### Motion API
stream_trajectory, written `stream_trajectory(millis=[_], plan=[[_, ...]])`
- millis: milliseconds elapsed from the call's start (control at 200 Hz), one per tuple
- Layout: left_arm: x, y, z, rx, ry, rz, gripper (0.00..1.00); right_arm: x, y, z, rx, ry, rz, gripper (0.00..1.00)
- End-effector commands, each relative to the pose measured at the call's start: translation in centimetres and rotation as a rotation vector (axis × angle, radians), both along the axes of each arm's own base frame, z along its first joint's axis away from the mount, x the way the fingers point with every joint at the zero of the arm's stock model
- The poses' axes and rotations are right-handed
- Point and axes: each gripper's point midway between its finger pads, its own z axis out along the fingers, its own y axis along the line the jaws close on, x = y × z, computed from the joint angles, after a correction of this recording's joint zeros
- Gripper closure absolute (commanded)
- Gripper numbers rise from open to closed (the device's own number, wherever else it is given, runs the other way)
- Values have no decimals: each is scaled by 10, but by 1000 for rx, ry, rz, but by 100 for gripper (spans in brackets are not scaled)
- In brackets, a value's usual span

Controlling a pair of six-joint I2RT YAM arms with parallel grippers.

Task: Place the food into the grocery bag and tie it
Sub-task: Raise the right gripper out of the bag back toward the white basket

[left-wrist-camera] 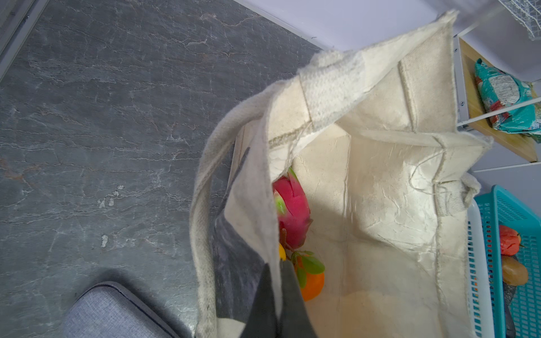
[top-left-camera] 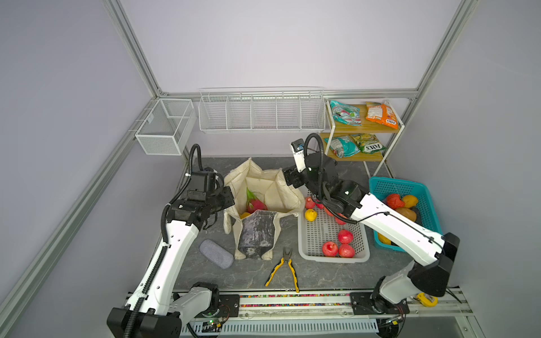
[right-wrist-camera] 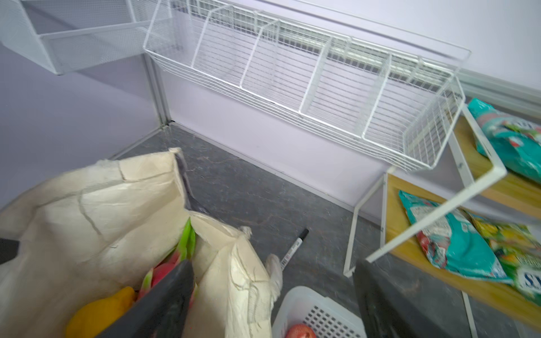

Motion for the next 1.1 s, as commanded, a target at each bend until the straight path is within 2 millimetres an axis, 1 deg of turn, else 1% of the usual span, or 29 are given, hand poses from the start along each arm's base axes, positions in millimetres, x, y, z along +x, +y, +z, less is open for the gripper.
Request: stream_trajectory(millis=[0,130,215,255,265,290,305,370,465,515,585,710,910,1015,1095], plan=[[-3,1,-3,7,3,-5,100,-2,-40,10,119,-7,-162,12],[-2,1,-4,4,6,-3,100,-10,-73,-20,153,94,-289,12],[0,0,-5,3,6,-2,100,-16,-96,-45,206,172,-403,12],[1,0,-5,3,8,-2,100,-20,-107,-62,219,234,-465,12],[1,0,-6,3,8,-2,100,-20,-108,-64,224,239,-470,12],[1,0,-6,2,9,-2,100,-24,-114,-76,223,286,-505,12],[1,0,-6,1,9,-2,100,-25,-117,-79,225,299,-519,12],[3,-1,-6,0,8,-1,100,-36,-133,-105,230,391,-627,12],[4,-1,-6,-1,8,-1,100,-52,-152,-132,238,474,-758,12],[5,-1,-7,-1,10,0,100,-65,-167,-148,236,525,-846,12],[6,-2,-6,-2,9,-2,100,-76,-178,-163,267,570,-930,12],[7,-3,-6,-5,11,-4,100,-88,-189,-187,312,642,-1011,12],[8,-4,-6,-11,10,-6,100,-104,-196,-224,353,773,-1095,12],[8,-4,-6,-12,12,-8,100,-109,-199,-237,351,825,-1117,12],[8,-4,-6,-13,15,-9,100,-111,-201,-242,343,849,-1134,12]])
